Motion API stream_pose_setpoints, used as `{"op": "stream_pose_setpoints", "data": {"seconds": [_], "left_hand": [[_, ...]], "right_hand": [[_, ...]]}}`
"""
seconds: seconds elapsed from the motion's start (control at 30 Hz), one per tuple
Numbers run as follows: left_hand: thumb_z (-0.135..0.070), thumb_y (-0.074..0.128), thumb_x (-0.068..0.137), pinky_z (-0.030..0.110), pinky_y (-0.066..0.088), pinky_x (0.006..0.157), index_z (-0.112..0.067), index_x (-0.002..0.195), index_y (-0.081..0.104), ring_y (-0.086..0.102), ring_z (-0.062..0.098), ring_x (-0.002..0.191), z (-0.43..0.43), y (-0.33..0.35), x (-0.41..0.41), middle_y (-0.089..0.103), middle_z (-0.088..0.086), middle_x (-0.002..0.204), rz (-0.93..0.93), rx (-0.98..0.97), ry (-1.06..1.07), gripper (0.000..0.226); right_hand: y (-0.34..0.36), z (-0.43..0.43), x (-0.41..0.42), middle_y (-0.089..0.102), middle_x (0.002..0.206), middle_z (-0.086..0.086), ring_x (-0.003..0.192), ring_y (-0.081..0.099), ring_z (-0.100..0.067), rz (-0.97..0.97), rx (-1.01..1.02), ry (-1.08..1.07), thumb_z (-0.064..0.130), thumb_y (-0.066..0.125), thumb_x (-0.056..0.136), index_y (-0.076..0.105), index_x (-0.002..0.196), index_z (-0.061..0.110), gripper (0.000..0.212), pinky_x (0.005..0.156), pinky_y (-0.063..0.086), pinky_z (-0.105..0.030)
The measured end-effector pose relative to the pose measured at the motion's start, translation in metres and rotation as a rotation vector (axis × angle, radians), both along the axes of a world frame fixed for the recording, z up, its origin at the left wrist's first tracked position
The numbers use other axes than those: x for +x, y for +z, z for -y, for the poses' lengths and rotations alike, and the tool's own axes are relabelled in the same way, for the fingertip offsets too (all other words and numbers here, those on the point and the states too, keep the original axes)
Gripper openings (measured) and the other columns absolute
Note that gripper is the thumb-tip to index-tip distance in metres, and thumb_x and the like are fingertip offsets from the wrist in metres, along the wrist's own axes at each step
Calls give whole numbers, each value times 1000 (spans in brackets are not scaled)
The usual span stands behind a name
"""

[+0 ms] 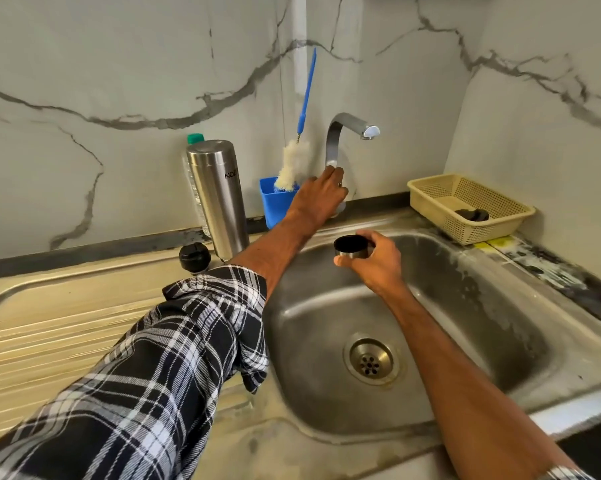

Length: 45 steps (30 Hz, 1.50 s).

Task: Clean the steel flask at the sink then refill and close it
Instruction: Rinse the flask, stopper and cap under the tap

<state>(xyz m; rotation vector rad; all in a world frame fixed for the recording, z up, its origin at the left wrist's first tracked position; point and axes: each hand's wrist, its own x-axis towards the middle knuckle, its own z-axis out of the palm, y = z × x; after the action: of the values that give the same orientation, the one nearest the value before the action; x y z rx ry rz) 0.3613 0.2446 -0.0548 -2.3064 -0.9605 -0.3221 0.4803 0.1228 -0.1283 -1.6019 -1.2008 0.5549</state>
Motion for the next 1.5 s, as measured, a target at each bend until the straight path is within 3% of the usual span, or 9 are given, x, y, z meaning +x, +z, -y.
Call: {"op": "stream_pose_setpoints", "data": {"seconds": [0.17,0.4,0.5,0.57,0.73,0.87,1.27,1.43,1.5], "left_hand": [[-12,71,91,41,56,95,-7,118,70,52,30,128,1,-2,-3,57,14,136,45,-6,39,28],[-7,63,95,39,53,89,-6,129,63,45,30,133,19,-12,1,49,16,144,166,-87,12,33],[4,62,91,44,52,96,-5,144,47,36,32,141,46,-19,-3,36,15,156,391,-271,7,56],[4,66,87,44,54,99,-5,144,48,42,29,137,63,-30,-10,42,13,151,566,-342,43,60],[-2,68,86,34,50,94,-11,118,67,57,20,114,87,-61,-29,62,5,121,819,-582,190,34],[-10,71,86,34,53,94,-21,112,70,61,14,112,94,-76,-29,67,-5,115,1036,-765,247,29],[-10,72,88,31,55,92,-18,117,70,65,14,108,121,-85,-19,71,-1,115,1139,-799,256,31],[-12,78,84,34,56,95,-16,120,67,66,15,107,122,-82,-17,70,-1,115,1190,-898,193,38],[-13,82,80,35,55,98,-16,126,62,65,15,111,123,-81,-16,69,-1,120,1193,-969,132,51]], "right_hand": [[3,0,1,63,106,5,93,59,-7,-8,-15,-10,18,93,66,63,126,12,67,64,36,-1],[4,4,1,71,107,2,93,64,-9,-6,-25,-7,16,93,64,67,119,12,61,79,45,-14],[7,6,0,70,104,4,94,64,-10,-8,-33,-17,15,93,65,67,117,12,58,78,45,-12],[7,7,-1,72,104,3,95,67,-11,8,-50,-8,15,93,65,69,115,12,55,76,46,-12],[16,14,-5,69,102,3,95,63,-11,-36,-45,-48,13,92,67,68,115,12,54,84,47,-20],[17,17,-7,72,109,-2,93,63,-11,-23,-83,-46,12,91,68,70,115,10,51,84,47,-20],[21,23,-12,70,120,-8,108,64,-18,29,-83,-73,12,89,71,64,125,7,60,86,45,-20],[22,27,-16,71,109,-4,96,62,-12,65,-87,-45,13,87,74,68,118,11,48,83,48,-22],[18,24,-15,69,110,2,98,65,-12,-59,-81,-65,16,87,75,66,118,11,48,86,53,-25]]}}
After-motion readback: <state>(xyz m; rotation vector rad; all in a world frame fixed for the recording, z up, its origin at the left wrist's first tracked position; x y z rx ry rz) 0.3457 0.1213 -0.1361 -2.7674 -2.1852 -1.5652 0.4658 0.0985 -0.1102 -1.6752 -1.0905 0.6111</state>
